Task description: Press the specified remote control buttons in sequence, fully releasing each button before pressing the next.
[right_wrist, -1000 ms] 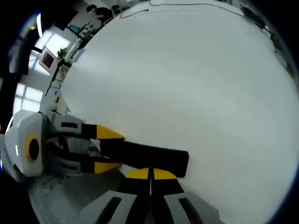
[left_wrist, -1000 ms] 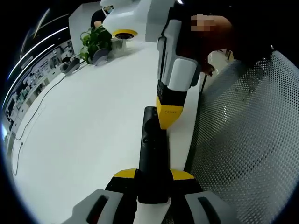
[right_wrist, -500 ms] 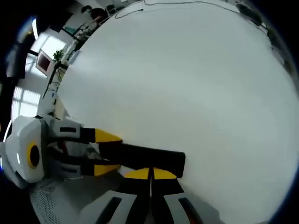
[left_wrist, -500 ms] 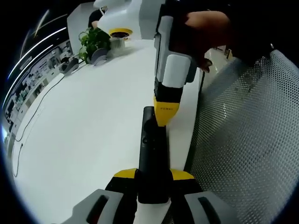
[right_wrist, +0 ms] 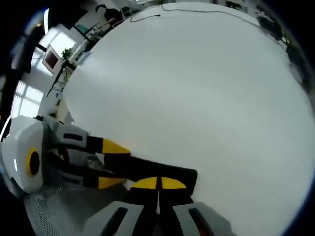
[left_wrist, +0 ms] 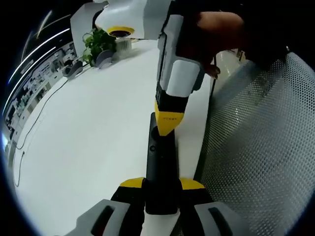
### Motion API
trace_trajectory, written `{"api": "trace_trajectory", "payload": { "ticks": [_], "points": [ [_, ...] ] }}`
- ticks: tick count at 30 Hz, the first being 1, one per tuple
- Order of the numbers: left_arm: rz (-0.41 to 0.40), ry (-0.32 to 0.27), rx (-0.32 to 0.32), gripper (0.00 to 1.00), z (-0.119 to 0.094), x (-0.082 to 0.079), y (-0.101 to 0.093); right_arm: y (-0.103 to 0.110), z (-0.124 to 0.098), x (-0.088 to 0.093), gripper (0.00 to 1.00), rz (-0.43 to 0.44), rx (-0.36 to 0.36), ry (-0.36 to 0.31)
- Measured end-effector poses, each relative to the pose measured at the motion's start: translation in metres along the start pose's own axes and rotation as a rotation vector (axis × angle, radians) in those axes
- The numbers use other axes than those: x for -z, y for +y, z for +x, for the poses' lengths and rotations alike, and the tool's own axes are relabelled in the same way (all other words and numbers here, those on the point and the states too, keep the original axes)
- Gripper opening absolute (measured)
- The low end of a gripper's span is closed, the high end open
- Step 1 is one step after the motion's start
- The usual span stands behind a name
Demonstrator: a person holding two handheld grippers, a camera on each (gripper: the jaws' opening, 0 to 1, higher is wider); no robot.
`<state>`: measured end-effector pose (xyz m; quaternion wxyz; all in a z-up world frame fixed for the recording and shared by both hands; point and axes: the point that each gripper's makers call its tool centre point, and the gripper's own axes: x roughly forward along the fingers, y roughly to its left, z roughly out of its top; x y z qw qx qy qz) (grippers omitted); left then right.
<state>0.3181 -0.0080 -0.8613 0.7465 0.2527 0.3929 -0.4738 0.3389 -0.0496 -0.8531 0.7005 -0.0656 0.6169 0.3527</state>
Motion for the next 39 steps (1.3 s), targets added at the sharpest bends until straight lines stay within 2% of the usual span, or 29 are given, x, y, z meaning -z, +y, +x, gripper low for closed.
{"api": "trace_trajectory", "payload": {
  "ticks": [11, 22, 25, 26, 30, 33, 39],
  "points": [
    [0.006, 0.002, 0.004, 0.25, 0.000, 0.000, 0.000, -0.003, 0.000, -0.001, 0.00, -0.013, 0.006, -0.012],
    [0.013, 0.007, 0.006, 0.24, 0.000, 0.000, -0.001, -0.003, 0.000, -0.001, 0.00, 0.037, -0.015, -0.013],
    [0.034, 0.001, 0.010, 0.24, 0.001, -0.001, -0.001, -0.001, -0.001, 0.001, 0.00, 0.030, -0.011, 0.015],
    [0.057, -0.009, 0.020, 0.24, 0.002, -0.004, -0.005, 0.000, -0.002, -0.001, 0.00, 0.026, -0.015, 0.004],
    [0.054, 0.005, 0.032, 0.24, 0.006, -0.008, -0.009, 0.010, -0.009, -0.017, 0.00, 0.023, -0.058, -0.067],
    [0.048, 0.004, 0.035, 0.24, 0.005, -0.007, -0.009, 0.012, -0.007, -0.013, 0.00, 0.046, -0.081, -0.042],
    [0.053, 0.007, 0.039, 0.24, 0.005, -0.008, -0.009, 0.009, 0.003, -0.006, 0.00, 0.039, -0.065, -0.005]
  ]
}}
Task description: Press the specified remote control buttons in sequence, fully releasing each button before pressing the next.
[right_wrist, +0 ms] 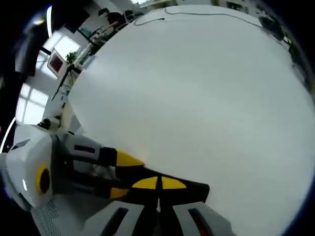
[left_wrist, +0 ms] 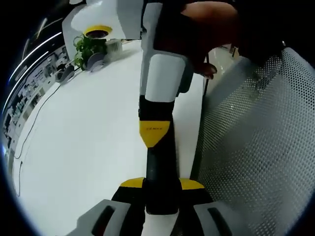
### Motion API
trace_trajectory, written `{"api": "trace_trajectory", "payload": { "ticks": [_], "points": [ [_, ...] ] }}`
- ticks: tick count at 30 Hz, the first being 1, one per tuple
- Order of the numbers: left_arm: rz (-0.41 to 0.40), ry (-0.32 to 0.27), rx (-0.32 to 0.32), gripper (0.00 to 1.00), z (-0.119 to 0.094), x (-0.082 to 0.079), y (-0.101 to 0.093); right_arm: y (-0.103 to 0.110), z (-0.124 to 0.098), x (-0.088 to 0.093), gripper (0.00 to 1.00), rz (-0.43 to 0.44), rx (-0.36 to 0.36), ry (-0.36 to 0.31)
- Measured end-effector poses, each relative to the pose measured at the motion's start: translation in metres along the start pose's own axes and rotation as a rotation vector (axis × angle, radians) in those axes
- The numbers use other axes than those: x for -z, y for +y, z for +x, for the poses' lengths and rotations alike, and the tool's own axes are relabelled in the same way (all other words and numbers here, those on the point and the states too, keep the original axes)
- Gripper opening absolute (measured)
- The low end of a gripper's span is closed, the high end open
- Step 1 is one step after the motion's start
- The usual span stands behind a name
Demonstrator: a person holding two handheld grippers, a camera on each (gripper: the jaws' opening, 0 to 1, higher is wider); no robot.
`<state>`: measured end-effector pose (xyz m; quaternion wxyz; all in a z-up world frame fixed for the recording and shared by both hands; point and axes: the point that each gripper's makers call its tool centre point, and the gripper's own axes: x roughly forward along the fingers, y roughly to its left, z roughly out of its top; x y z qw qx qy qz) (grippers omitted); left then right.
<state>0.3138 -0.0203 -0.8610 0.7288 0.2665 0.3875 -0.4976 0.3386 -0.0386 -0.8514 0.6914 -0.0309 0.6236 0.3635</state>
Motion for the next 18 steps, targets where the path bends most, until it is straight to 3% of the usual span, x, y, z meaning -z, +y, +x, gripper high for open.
{"api": "trace_trajectory", "payload": {
  "ticks": [18],
  "points": [
    [-0.015, -0.004, -0.002, 0.24, 0.0005, -0.0004, 0.0022, 0.0011, 0.0049, -0.0032, 0.00, 0.016, -0.007, -0.018]
  ]
}}
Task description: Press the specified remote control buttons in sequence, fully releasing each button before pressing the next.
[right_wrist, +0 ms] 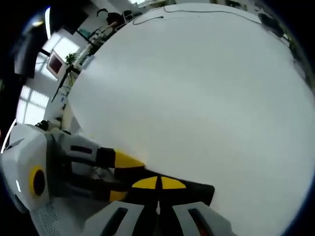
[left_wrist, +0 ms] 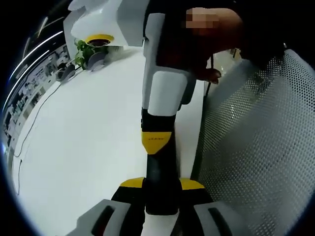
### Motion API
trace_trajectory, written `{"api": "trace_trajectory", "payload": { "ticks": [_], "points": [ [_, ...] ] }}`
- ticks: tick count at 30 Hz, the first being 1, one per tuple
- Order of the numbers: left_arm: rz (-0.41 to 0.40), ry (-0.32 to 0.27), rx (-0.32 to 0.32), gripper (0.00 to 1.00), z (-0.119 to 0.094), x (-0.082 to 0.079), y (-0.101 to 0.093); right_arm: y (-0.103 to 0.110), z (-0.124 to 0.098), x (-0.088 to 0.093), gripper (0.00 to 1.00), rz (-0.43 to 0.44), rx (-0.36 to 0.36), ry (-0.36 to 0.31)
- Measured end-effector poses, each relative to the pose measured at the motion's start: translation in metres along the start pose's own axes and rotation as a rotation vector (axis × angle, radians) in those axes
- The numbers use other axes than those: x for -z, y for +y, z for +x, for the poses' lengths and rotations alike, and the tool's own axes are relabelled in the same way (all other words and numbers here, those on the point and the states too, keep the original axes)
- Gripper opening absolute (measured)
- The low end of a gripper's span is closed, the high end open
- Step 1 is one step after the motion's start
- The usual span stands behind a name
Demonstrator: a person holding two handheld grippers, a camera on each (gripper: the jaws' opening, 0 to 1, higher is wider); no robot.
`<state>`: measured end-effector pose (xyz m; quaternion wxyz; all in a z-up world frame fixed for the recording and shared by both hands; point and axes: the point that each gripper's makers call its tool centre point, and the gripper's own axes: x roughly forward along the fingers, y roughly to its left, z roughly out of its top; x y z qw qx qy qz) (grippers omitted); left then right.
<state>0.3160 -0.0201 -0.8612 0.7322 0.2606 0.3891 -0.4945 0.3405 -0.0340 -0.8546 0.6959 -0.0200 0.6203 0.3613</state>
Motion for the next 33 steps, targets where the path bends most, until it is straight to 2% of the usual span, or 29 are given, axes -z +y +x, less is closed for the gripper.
{"api": "trace_trajectory", "payload": {
  "ticks": [7, 15, 18, 33],
  "points": [
    [-0.002, -0.001, -0.002, 0.25, 0.000, 0.000, 0.001, 0.000, 0.000, -0.001, 0.00, -0.001, -0.002, -0.001],
    [0.001, -0.010, -0.002, 0.25, 0.000, 0.000, 0.000, -0.003, -0.004, 0.004, 0.00, 0.009, 0.004, 0.033],
    [0.001, -0.012, -0.002, 0.25, 0.000, 0.000, 0.000, -0.001, -0.005, 0.009, 0.00, 0.030, -0.008, 0.065],
    [-0.001, -0.018, 0.001, 0.26, 0.000, 0.000, -0.001, 0.005, -0.006, 0.014, 0.00, 0.042, -0.032, 0.092]
  ]
}}
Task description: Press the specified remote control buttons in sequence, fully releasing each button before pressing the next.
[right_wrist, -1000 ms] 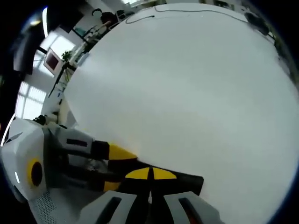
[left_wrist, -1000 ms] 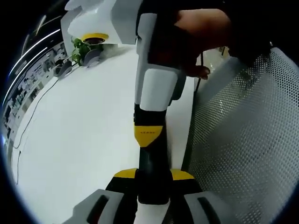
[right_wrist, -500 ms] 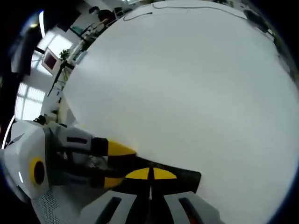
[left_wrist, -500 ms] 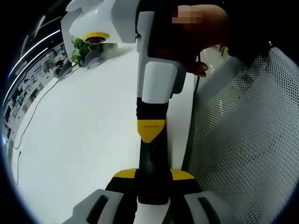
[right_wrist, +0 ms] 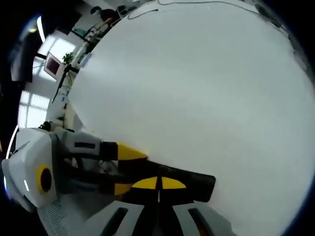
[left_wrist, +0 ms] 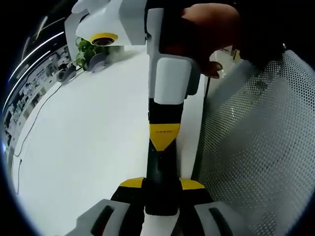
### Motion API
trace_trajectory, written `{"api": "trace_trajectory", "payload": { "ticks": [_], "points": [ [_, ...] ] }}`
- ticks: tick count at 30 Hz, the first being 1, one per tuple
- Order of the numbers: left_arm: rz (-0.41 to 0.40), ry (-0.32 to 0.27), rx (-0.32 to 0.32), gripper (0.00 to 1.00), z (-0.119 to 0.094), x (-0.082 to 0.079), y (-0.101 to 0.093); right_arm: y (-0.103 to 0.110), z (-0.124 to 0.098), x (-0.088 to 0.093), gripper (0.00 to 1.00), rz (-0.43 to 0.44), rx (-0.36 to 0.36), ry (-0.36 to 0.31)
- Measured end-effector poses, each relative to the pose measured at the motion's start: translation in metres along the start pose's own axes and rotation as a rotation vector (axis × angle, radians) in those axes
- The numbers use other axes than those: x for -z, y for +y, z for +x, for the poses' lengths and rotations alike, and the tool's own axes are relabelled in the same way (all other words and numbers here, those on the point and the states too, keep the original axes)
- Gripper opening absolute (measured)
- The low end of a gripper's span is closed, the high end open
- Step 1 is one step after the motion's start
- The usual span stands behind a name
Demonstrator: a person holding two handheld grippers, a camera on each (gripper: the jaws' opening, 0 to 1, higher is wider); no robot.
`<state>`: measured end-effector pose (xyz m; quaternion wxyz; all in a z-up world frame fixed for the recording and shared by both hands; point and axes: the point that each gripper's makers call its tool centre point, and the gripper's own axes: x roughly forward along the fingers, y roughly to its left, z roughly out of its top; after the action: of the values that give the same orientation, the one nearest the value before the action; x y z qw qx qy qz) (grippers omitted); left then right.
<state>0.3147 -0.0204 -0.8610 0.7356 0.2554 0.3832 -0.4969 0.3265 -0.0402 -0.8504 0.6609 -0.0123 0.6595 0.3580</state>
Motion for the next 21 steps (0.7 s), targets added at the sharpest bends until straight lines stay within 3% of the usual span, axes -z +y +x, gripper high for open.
{"api": "trace_trajectory", "payload": {
  "ticks": [11, 16, 21],
  "points": [
    [0.002, 0.004, 0.000, 0.26, 0.0003, -0.0011, 0.0011, -0.0017, 0.0016, 0.0032, 0.00, -0.071, 0.035, 0.027],
    [0.003, 0.001, 0.001, 0.26, 0.0009, -0.0016, 0.0015, -0.0035, 0.0011, 0.0030, 0.00, -0.016, 0.028, 0.007],
    [0.005, 0.000, 0.002, 0.26, 0.0012, -0.0019, 0.0016, -0.0015, 0.0017, 0.0032, 0.00, -0.055, 0.056, 0.004]
  ]
}}
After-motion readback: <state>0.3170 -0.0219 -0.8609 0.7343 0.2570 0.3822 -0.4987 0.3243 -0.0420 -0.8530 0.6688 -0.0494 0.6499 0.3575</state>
